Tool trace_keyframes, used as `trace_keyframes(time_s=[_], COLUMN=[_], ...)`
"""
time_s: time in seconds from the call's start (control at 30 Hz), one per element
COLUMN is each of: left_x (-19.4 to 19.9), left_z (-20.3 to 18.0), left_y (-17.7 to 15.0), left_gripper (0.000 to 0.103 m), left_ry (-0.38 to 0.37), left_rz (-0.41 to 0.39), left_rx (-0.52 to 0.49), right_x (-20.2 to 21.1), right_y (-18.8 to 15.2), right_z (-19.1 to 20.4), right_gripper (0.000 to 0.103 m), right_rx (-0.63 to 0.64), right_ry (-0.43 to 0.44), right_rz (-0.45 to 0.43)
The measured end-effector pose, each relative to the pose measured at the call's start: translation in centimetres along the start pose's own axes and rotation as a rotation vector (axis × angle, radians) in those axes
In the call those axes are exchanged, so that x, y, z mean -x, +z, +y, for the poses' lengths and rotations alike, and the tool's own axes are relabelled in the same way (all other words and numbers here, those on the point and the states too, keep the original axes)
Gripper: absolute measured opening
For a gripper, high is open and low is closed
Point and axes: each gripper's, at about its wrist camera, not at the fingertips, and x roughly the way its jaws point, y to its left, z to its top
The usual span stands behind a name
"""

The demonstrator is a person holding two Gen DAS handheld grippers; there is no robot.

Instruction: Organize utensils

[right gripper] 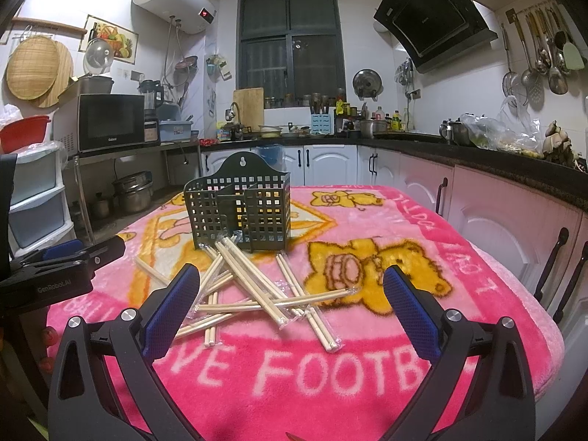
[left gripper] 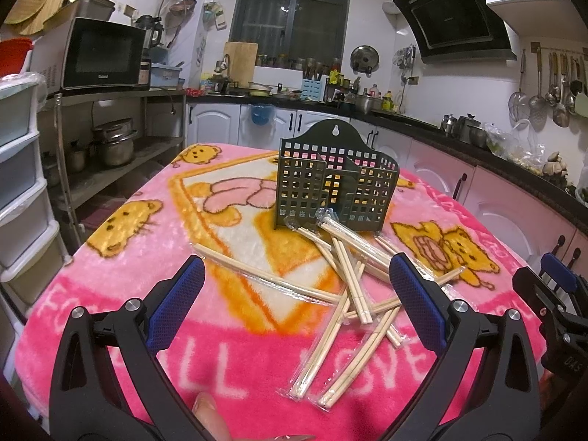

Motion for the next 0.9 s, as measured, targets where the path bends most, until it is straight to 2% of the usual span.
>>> trace_keyframes(time_s=[0.63, 0.9], left_x=[0.1, -1.0], left_z=[-0.8, 0.7], left_y=[0.1, 0.0], left_gripper=[0.093, 0.093], left_ry=[0.002, -0.022], left_rz=[0.01, 0.042], left_rx=[0.006, 0.034], right_x=[0.4, -0.9], right_y=[-0.1, -0.5], right_z=[-0.2, -0.1], right_gripper=[0.097, 0.097], right_rx=[-0.007, -0.001], right_ry=[0.002, 0.013], right_rz=[0.008, 0.042])
